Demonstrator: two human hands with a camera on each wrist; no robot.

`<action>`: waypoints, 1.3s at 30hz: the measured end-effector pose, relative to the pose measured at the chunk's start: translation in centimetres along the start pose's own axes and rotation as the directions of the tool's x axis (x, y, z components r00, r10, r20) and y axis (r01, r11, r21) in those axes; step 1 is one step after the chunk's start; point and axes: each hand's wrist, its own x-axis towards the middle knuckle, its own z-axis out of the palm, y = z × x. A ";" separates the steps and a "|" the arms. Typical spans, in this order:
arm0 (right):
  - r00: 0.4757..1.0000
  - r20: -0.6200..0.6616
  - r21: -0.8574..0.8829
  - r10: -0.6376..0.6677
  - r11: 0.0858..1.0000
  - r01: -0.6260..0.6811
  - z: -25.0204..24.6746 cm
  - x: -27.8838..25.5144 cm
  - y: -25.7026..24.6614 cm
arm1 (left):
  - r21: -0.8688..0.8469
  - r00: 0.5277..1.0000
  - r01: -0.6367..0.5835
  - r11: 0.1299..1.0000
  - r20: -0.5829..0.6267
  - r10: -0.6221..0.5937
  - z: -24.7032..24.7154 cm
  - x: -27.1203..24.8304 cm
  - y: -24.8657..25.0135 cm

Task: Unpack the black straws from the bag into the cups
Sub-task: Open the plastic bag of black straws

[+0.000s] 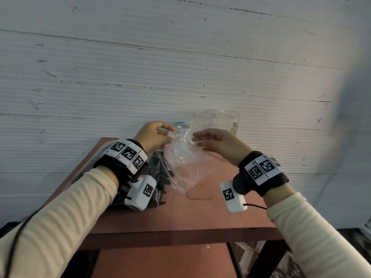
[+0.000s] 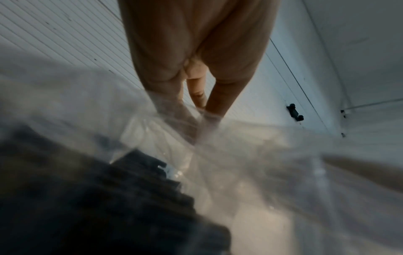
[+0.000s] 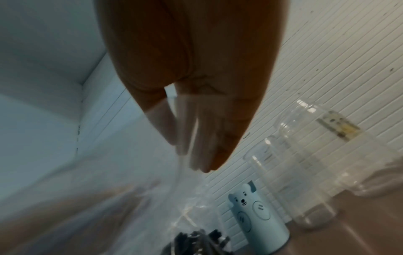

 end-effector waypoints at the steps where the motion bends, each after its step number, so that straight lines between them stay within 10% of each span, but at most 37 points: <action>1: 0.999 -0.027 -0.009 0.023 1.000 -0.024 -0.6 0.0 0.2 | -0.015 1.000 0.007 1.000 -0.015 -0.007 -0.5 0.0 -0.2; 12: 0.998 0.037 0.287 0.042 0.957 -0.051 0.0 0.7 0.0 | -0.222 0.999 0.046 0.974 0.025 -0.042 -0.4 -0.5 -0.1; 20: 1.000 0.028 0.137 0.002 0.991 -0.006 1.2 1.2 -1.4 | -0.305 0.998 0.027 0.952 0.060 -0.010 1.6 -0.6 0.2; 34: 0.938 -0.347 0.199 -0.007 0.977 0.081 0.0 1.9 0.0 | 0.299 0.982 -0.181 0.937 -0.004 0.191 3.2 -1.0 1.2; 39: 0.913 -0.397 0.080 -0.096 0.987 0.138 -1.1 1.8 -0.9 | 0.155 0.972 -0.225 0.962 -0.029 0.232 3.2 -0.7 2.5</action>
